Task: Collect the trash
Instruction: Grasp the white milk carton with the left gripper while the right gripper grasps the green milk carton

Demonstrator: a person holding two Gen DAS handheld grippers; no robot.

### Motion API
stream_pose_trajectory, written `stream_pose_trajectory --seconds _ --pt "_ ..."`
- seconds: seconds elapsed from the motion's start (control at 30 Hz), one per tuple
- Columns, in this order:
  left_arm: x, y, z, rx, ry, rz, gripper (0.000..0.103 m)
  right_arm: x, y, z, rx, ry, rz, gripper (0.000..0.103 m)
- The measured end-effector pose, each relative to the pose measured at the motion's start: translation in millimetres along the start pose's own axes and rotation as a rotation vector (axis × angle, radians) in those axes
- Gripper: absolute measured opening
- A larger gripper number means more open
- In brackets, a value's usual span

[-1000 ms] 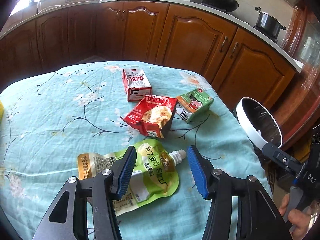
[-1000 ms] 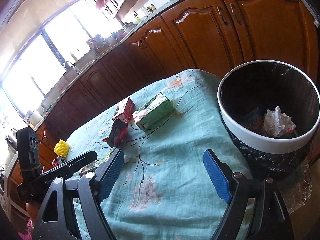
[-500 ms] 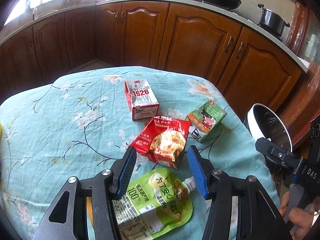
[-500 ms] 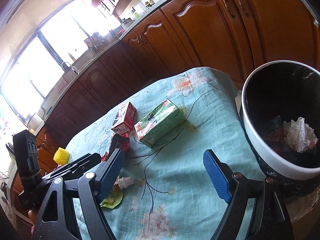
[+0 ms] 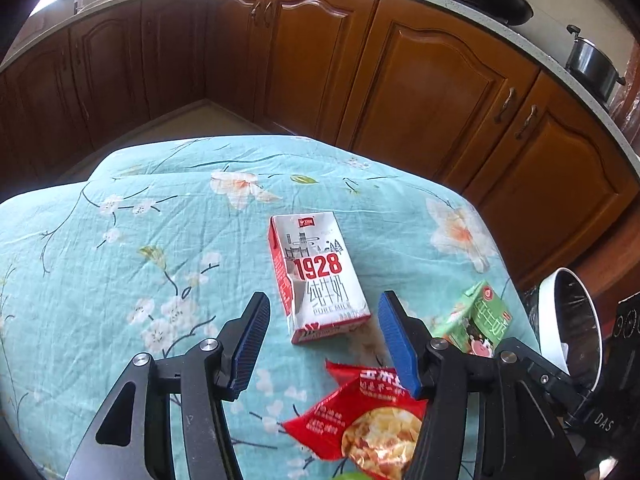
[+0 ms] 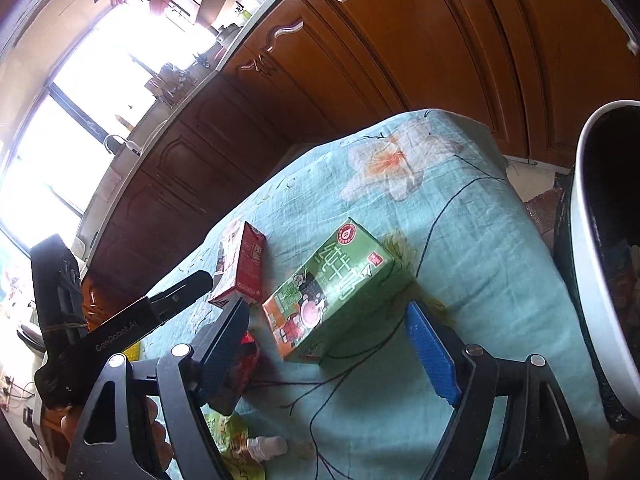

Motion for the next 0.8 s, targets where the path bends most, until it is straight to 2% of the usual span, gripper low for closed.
stream_pose_trajectory --seconds 0.07,0.1,0.17,0.2,0.23,0.3,0.37,0.47,0.5,0.6,0.8 --pt "4.3 17.7 -2.0 0.007 0.011 0.025 0.061 4.2 9.1 -2.3 -0.002 0.018 0.012 0.081" --pt "5.0 24.1 -1.9 0.012 0.018 0.034 0.061 6.1 12.9 -1.9 -0.007 0.01 0.011 0.076" --pt "6.7 39.3 -2.9 0.026 0.042 0.051 0.061 8.4 19.5 1.2 -0.033 -0.037 0.013 0.065" --pt "6.7 45.1 -3.3 0.027 0.056 0.055 0.061 8.8 23.3 2.6 -0.043 -0.059 0.021 0.05" --pt "5.8 48.1 -3.5 0.021 0.064 0.057 0.061 10.2 26.6 2.9 -0.051 -0.075 0.031 0.046" --pt "4.8 50.6 -4.3 -0.003 0.085 0.051 0.05 15.2 27.4 1.9 -0.059 -0.093 0.021 0.045" --pt "2.9 45.4 -5.4 -0.001 0.112 0.038 0.047 21.3 26.2 0.5 -0.069 -0.091 0.016 0.046" --pt "-0.8 36.0 -1.2 0.017 0.148 0.021 0.046 22.5 25.4 -1.5 -0.03 -0.029 0.05 0.049" --pt "-1.6 31.2 1.7 0.022 0.155 0.015 0.046 21.1 24.2 1.7 -0.035 -0.039 0.048 0.051" --pt "-3.8 17.3 13.0 0.027 0.163 0.004 0.046 15.1 26.9 13.4 -0.044 -0.061 0.057 0.067" --pt "-14.8 1.5 31.1 0.031 0.148 0.011 0.046 9.1 49.9 33.3 -0.169 -0.133 0.078 0.073"
Point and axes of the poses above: each gripper's, at about its wrist camera, not at the fingertips, and y roughly the way its jaws point, z to its left, x to its top, the point moved 1 cm from there along y, roughly the way its jaws point, and after that the axes turned 8 degrees about -z, right-handed, at the moved point
